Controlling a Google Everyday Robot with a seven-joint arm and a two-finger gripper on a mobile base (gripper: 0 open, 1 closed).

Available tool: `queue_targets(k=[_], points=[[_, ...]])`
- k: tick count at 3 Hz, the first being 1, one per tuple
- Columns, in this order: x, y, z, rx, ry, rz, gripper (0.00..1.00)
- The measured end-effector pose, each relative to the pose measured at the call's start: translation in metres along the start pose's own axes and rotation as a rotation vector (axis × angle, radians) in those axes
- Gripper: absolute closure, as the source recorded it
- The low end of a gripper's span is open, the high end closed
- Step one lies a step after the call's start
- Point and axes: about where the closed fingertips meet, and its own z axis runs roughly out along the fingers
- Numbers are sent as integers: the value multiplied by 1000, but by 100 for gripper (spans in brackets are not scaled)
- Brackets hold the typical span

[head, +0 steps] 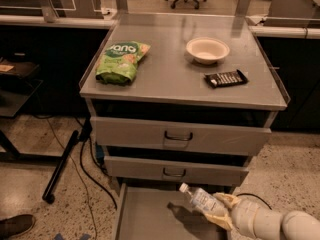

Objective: Pick blue plastic bottle from bottom drawer and place on counter

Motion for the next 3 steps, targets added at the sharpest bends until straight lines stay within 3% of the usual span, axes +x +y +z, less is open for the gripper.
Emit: queue_targets(k=[2, 3], points=[[-11, -5, 1, 24, -51, 7, 100], [-46, -29, -11, 110, -161, -13, 100]])
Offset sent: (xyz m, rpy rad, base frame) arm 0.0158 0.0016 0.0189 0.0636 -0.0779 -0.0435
